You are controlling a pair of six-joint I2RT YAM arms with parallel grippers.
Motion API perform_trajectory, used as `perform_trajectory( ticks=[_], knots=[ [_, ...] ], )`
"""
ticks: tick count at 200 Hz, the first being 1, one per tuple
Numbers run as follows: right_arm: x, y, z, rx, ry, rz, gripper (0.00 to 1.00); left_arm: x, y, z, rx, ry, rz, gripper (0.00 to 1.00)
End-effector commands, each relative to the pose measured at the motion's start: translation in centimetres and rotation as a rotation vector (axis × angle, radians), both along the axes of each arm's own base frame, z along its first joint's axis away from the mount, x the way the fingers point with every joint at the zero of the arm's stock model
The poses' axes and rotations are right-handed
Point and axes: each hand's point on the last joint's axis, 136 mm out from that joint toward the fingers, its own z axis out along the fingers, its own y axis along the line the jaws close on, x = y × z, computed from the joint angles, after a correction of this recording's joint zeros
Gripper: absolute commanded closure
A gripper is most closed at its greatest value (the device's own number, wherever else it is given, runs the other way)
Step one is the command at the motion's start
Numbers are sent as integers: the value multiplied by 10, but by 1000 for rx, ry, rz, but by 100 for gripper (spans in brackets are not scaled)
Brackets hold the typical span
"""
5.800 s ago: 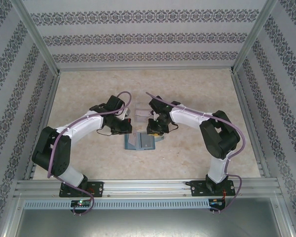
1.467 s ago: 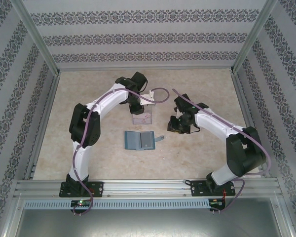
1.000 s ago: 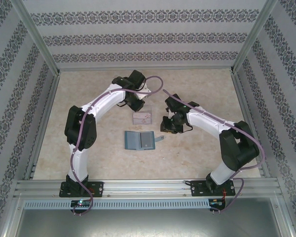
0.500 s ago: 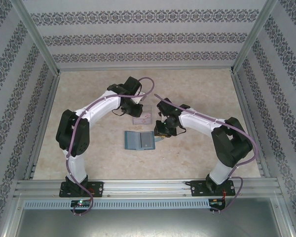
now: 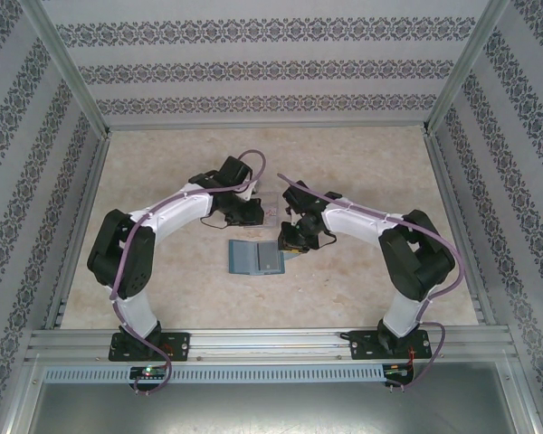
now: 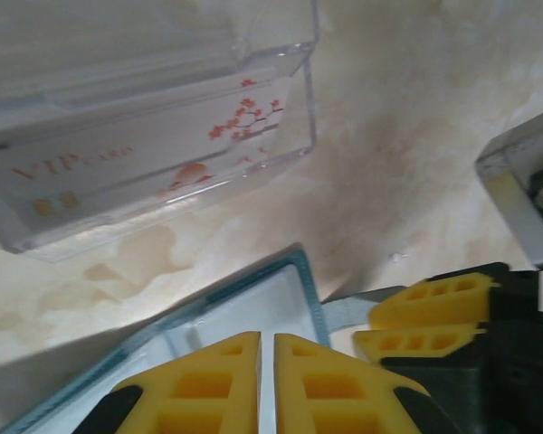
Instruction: Take the credit cards out of the card holder
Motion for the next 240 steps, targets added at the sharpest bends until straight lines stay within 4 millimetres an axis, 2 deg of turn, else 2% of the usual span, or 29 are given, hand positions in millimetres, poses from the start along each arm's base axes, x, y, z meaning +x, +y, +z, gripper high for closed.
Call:
perform_trajectory(
  ticks=[1, 71, 131, 165, 240],
  knots=[
    [-2, 0, -6, -27, 7, 20, 74, -3, -14, 7, -100, 40, 56, 89],
    [-5, -11, -25, -83, 30, 22, 75, -24, -26, -21, -139, 128, 99, 90],
    [-6, -15, -33, -96, 43, 20, 76, -43, -49, -38, -146, 192, 51, 90],
    [-6, -15, -34, -98, 46, 19, 77, -53, -48, -58, -104, 257, 59, 93],
    [-8, -16, -35, -97, 55, 18, 77, -64, -52, -72, -86, 297, 46, 93]
  ],
)
